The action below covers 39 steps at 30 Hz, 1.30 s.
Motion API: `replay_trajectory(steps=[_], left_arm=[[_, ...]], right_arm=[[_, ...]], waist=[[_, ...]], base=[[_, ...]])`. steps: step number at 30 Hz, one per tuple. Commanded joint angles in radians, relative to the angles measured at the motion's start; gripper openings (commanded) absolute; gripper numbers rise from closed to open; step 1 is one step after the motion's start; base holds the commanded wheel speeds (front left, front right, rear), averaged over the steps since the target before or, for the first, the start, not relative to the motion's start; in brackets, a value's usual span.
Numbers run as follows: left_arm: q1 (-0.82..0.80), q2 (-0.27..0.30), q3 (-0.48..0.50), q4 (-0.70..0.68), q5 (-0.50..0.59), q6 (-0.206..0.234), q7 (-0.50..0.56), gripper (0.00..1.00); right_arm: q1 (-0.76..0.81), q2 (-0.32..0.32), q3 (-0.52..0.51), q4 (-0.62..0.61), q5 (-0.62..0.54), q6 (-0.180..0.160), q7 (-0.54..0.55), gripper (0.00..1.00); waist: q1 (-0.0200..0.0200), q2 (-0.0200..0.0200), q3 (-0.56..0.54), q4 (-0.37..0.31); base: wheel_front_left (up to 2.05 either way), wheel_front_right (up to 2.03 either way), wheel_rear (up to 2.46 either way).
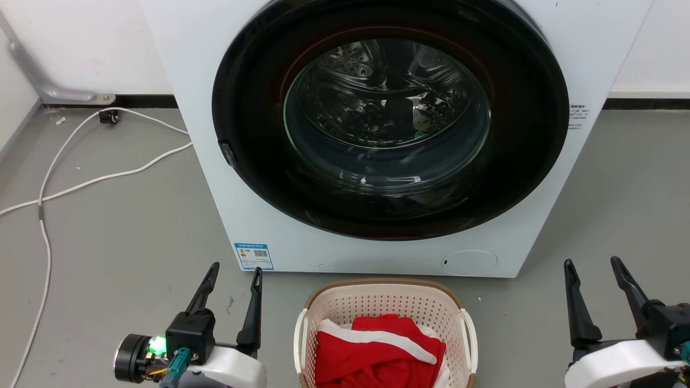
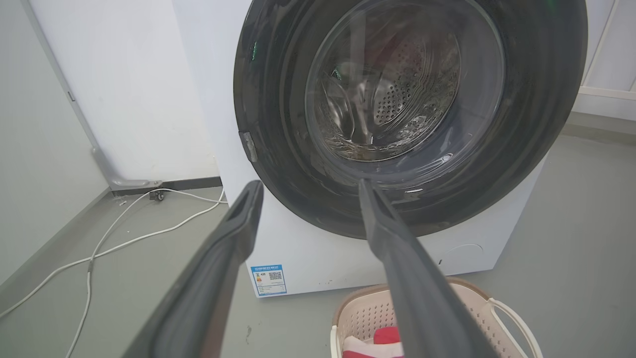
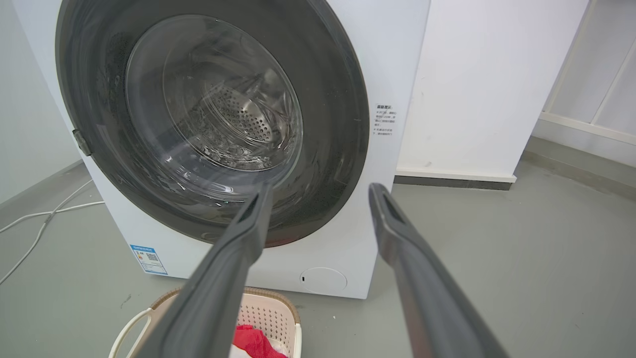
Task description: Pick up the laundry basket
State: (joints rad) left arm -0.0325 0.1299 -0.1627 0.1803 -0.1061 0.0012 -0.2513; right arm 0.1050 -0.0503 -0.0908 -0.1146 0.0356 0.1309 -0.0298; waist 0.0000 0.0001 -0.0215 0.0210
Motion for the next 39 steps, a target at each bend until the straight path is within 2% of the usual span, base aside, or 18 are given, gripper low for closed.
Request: replay_trajectory(steps=[1, 39], left_arm=[[0.007, 0.001, -0.001, 0.0, 0.022, 0.002, -0.01, 1.0], [-0.014, -0.016, 0.033, 0.023, 0.04, -0.007, -0.014, 1.0]], right_arm=[[0.013, 0.0, -0.005, -0.001, -0.005, 0.0, -0.008, 1.0], [-0.019, 0.0, -0.02, 0.054, 0.008, 0.0, -0.043, 1.0]], waist=[[0.0, -0.0001, -0.001, 0.0], [0.0, -0.0001, 0.01, -0.012]], base=[[0.0, 0.0, 0.0], [0.0, 0.0, 0.0]])
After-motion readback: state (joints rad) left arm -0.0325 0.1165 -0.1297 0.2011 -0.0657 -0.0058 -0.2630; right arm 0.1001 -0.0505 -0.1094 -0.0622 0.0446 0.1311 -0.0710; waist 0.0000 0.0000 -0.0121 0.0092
